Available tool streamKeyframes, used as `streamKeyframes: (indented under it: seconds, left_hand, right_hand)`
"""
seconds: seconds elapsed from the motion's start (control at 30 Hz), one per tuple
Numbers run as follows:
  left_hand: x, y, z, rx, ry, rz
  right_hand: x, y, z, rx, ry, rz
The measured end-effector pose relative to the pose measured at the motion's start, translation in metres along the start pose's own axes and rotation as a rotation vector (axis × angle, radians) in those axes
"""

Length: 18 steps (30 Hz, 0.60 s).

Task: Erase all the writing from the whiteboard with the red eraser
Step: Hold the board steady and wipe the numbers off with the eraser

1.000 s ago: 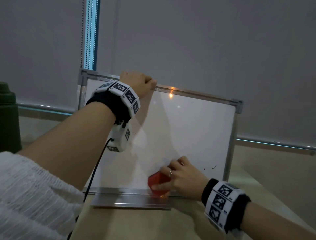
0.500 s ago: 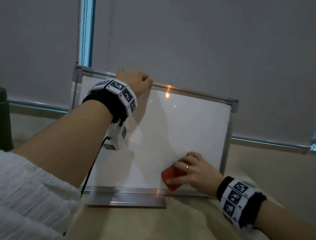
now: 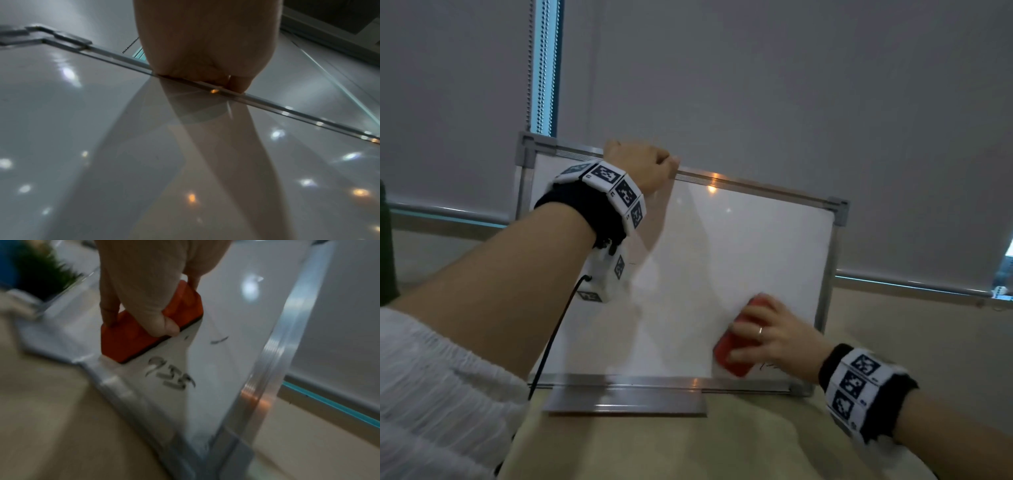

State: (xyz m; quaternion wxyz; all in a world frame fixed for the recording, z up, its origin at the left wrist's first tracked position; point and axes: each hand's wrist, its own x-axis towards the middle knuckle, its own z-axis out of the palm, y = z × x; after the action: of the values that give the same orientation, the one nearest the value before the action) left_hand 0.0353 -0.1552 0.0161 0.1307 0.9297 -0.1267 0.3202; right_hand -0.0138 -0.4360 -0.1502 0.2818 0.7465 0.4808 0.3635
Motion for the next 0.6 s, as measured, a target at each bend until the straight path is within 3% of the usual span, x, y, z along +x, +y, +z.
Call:
streamKeyframes:
  seconds: [0.1,0.3,0.47,0.6]
  left_hand:
    - [-0.003,0.002,-0.002,-0.001,0.007,0.02]
    - [-0.004,0.003,-0.002,0.001,0.0,0.002]
    - [-0.002,0.002,0.0,0.005,0.004,0.017]
    - [-0.003,0.001,-0.001,0.019,0.013,0.013]
  right_hand:
    - [-0.002,-0.001,-0.006,-0.071,-0.146,-0.168]
    - [0.017,0.032,-0.034,-0.111,-0.066,-0.024]
    - [0.012,-0.015,0.002,-0.021,-0.092,-0.16]
    - [0.016,0.014,-0.004,-0.066,-0.098,-0.188]
